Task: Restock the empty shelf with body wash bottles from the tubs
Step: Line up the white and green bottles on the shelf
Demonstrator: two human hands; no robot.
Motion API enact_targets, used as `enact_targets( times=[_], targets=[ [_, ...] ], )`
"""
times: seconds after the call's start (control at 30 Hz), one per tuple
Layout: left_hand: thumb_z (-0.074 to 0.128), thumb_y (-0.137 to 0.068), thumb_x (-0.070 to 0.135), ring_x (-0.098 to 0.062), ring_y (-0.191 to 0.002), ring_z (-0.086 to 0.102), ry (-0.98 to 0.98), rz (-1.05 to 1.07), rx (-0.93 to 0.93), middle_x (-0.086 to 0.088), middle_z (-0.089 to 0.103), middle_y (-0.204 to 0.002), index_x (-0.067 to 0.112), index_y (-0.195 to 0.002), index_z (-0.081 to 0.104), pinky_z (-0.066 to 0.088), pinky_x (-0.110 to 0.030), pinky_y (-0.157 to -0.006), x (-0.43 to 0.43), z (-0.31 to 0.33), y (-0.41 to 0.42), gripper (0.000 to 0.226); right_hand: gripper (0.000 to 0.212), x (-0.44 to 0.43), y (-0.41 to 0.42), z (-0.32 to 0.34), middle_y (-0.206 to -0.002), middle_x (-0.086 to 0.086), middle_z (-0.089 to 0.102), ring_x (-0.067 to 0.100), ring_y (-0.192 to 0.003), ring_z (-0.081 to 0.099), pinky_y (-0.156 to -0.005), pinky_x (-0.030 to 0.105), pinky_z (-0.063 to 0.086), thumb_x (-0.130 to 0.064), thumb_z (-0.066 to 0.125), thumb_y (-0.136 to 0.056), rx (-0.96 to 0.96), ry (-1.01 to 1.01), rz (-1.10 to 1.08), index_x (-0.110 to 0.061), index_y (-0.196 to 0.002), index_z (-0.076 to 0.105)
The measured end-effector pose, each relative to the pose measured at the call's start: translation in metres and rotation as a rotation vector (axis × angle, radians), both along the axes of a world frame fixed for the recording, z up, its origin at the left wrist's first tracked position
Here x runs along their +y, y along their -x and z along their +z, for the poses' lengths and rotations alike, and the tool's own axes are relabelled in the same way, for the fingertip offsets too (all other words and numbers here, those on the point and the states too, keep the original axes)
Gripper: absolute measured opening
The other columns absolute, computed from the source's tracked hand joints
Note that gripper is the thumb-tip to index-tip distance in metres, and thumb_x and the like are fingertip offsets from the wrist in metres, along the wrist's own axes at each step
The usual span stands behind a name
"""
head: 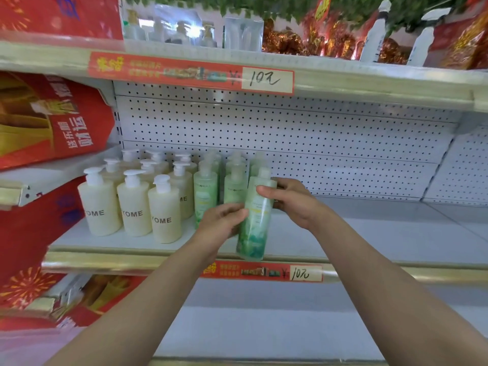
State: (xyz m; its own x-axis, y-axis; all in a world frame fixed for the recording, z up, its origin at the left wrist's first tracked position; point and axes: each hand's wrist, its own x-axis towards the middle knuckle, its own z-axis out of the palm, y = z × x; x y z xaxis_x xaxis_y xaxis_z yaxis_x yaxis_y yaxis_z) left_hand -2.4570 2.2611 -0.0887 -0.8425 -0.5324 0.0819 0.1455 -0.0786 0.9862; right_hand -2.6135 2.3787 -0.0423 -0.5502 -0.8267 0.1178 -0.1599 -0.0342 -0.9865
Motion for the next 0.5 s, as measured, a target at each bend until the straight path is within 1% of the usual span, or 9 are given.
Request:
enact_targets(
  times=[0.07, 0.13, 0.17, 0.23, 0.3, 0.37, 0.43, 0.5],
  targets=[
    [0.068, -0.091, 0.021, -0.017, -0.100, 0.069, 0.072, 0.253, 0.024, 0.002, 0.073, -0.106, 0.025, -0.107, 0.070, 0.054, -0.031, -0.088, -0.007, 0.000, 0.003, 0.016, 0.029, 0.000, 0.005, 0.005, -0.109, 0.007, 0.076, 0.020, -0.103, 0.071, -0.091, 0.030, 0.054, -0.016, 0.079, -0.082, 0.035, 0.003, -0.041, -0.009, -0.109, 0.072],
    [0.069, -0.090, 0.023, -0.016, -0.098, 0.065, 0.148, 0.504, 0.075, 0.007, 0.067, -0.102, 0.028, -0.107, 0.065, 0.051, -0.029, -0.085, -0.015, 0.002, 0.005, 0.018, 0.029, -0.001, 0.013, 0.008, -0.107, 0.005, 0.076, 0.019, -0.102, 0.072, -0.090, 0.028, 0.055, -0.015, 0.081, -0.080, 0.048, 0.014, -0.079, -0.012, -0.107, 0.072],
    [0.069, -0.090, 0.023, -0.015, -0.100, 0.062, 0.185, 0.599, 0.097, 0.007, 0.063, -0.104, 0.028, -0.110, 0.063, 0.050, -0.028, -0.086, -0.021, 0.003, 0.007, 0.022, 0.033, -0.003, 0.017, 0.008, -0.107, 0.004, 0.076, 0.019, -0.102, 0.072, -0.090, 0.029, 0.055, -0.015, 0.082, -0.078, 0.048, 0.017, -0.099, -0.012, -0.109, 0.071],
    [0.069, -0.090, 0.024, -0.013, -0.107, 0.055, 0.296, 0.712, 0.088, 0.003, 0.055, -0.115, 0.028, -0.120, 0.060, 0.046, -0.028, -0.094, -0.033, 0.002, 0.012, 0.032, 0.043, -0.007, 0.026, 0.006, -0.107, 0.002, 0.076, 0.019, -0.102, 0.072, -0.091, 0.032, 0.055, -0.016, 0.085, -0.074, 0.054, 0.022, -0.133, -0.012, -0.114, 0.069],
    [0.068, -0.090, 0.025, -0.015, -0.121, 0.049, 0.425, 0.735, 0.045, -0.001, 0.048, -0.131, 0.027, -0.127, 0.059, 0.041, -0.032, -0.106, -0.044, -0.001, 0.016, 0.038, 0.045, -0.012, 0.032, 0.002, -0.105, 0.000, 0.076, 0.017, -0.100, 0.072, -0.089, 0.031, 0.055, -0.016, 0.087, -0.072, 0.068, 0.023, -0.160, -0.014, -0.114, 0.069],
    [0.067, -0.091, 0.024, -0.018, -0.137, 0.038, 0.522, 0.699, 0.010, -0.003, 0.041, -0.146, 0.026, -0.130, 0.058, 0.032, -0.035, -0.115, -0.049, -0.004, 0.019, 0.040, 0.041, -0.016, 0.034, -0.003, -0.101, -0.003, 0.077, 0.011, -0.096, 0.072, -0.084, 0.026, 0.054, -0.014, 0.088, -0.071, 0.081, 0.028, -0.172, -0.020, -0.107, 0.069],
    [0.067, -0.092, 0.022, -0.017, -0.145, 0.029, 0.604, 0.664, -0.013, -0.004, 0.034, -0.155, 0.024, -0.134, 0.057, 0.027, -0.034, -0.117, -0.053, -0.006, 0.020, 0.043, 0.040, -0.019, 0.035, -0.008, -0.100, -0.004, 0.076, 0.007, -0.092, 0.072, -0.077, 0.019, 0.052, -0.010, 0.087, -0.072, 0.089, 0.022, -0.173, -0.021, -0.106, 0.068],
    [0.067, -0.092, 0.024, -0.016, -0.146, 0.027, 0.649, 0.629, -0.034, -0.004, 0.031, -0.158, 0.025, -0.137, 0.055, 0.026, -0.034, -0.118, -0.055, -0.006, 0.020, 0.047, 0.043, -0.023, 0.037, -0.013, -0.102, -0.004, 0.074, 0.007, -0.092, 0.070, -0.071, 0.015, 0.051, -0.009, 0.087, -0.073, 0.098, 0.007, -0.182, -0.018, -0.110, 0.066]
  ],
)
